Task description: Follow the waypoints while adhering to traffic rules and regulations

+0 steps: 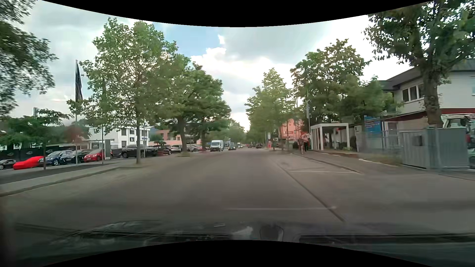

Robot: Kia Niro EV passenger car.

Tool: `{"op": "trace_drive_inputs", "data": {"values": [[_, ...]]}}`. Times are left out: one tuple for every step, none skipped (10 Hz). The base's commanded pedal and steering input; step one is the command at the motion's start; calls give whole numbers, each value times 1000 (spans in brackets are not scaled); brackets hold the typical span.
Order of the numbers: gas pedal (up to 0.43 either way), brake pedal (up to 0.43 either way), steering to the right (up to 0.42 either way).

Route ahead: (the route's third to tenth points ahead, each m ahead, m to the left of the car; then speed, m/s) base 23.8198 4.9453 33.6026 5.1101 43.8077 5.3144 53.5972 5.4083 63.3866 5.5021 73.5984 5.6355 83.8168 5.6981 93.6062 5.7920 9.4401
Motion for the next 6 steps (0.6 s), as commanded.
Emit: {"op": "trace_drive_inputs", "data": {"values": [[98, 0, -10], [98, 0, -9], [98, 0, -9], [98, 0, -9], [98, 0, -9], [98, 0, -8]]}}
